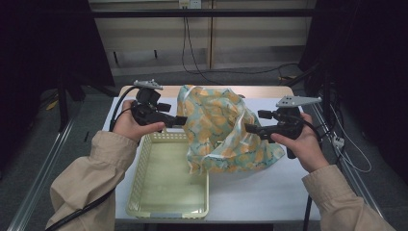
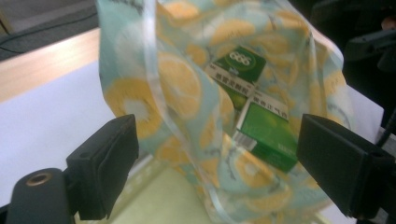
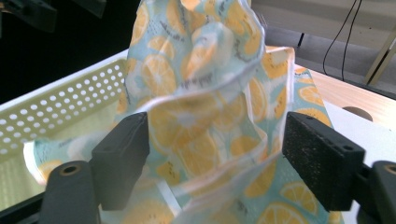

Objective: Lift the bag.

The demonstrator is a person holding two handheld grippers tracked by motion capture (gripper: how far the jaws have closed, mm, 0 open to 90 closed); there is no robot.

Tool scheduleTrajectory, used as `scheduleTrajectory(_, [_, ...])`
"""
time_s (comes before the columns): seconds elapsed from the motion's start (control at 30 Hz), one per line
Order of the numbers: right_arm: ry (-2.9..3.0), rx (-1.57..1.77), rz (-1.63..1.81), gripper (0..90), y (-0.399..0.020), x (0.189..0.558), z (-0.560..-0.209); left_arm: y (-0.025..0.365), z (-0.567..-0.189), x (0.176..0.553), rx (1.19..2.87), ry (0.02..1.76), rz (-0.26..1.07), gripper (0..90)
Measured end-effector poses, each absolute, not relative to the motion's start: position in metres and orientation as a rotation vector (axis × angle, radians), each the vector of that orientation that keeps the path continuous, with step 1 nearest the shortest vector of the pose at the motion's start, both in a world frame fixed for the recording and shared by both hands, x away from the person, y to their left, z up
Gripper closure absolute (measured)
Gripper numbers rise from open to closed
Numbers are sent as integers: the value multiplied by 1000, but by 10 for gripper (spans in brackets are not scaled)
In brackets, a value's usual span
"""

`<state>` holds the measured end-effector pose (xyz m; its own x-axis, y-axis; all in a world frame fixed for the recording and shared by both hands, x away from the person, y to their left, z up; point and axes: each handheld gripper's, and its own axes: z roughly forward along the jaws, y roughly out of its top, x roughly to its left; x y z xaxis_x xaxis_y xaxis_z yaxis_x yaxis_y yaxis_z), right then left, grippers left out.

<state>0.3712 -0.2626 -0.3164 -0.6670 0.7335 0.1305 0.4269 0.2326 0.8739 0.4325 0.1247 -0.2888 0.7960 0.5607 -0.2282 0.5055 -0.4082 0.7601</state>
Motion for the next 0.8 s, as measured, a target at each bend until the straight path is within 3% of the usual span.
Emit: scheduleTrajectory(0.8, [2260,1089,1309,214,-271,336,-364,172,-331,387,2140,725,102,104])
